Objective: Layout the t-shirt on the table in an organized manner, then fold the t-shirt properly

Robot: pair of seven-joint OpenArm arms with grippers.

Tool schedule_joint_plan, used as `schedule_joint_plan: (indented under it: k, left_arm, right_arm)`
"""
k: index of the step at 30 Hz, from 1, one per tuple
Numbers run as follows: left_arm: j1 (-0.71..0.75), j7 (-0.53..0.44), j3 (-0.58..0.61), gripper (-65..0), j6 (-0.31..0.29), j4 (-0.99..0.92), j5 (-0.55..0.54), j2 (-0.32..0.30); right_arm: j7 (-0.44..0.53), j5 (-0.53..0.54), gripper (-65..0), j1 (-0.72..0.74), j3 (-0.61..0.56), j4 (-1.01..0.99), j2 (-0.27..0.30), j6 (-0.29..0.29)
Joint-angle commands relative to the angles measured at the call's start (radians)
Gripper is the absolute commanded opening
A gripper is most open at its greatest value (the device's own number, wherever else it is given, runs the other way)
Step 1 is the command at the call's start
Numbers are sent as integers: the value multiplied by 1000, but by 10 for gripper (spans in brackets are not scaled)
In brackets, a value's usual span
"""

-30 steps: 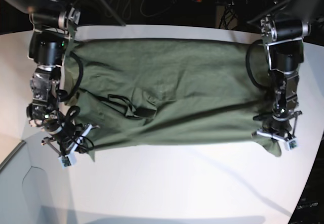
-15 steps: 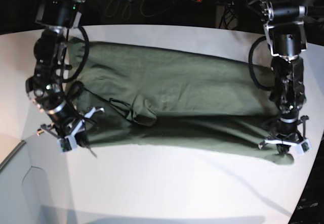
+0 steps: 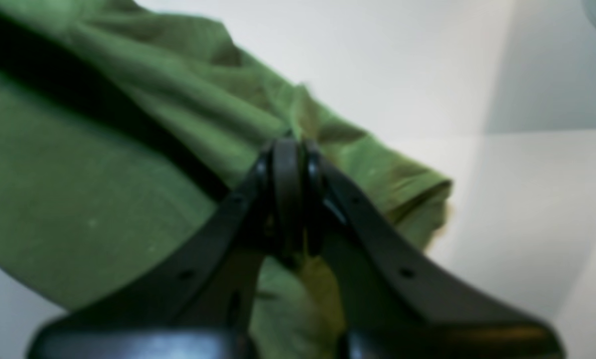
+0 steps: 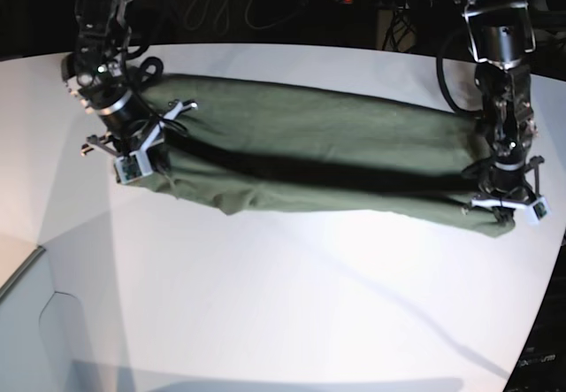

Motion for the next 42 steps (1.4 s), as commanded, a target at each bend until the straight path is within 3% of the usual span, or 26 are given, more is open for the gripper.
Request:
schedule_joint_plan:
  k: [1,4,10,14,20,24,35,42]
  left_arm:
    - [-13,-20,1,-650,-5,10,-1,-12]
    - [9,-15,1,-629,-5,10,1,-12]
    - [62,-15,0,-428,-5,31,1,-7]
    - [125,-18,-6,-367,-5,125,1,2]
    - [161,-17,-37,-364,-3,229,1,-20]
    - [84,-7,-86,-364,-5,199,7,-27]
    - [-145,321,-85,-365,-5,-36,12,-119]
    - [-197,359,-85,-363,-7,-118,68,-132]
  right_arm:
    - [54,15,-650,1,2,7,5,6]
    - [96,15,-650,-11,2,-7,3,6]
    - [99,15,-650,-14,2,-7,3,6]
    - [97,15,-650,-11,2,-7,3,6]
    - [96,15,-650,-9,2,-7,3,6]
    - [96,15,-650,-9,2,-8,3,6]
    - [96,13,-650,-9,2,-8,3,6]
    - [96,13,-650,-9,2,-8,3,6]
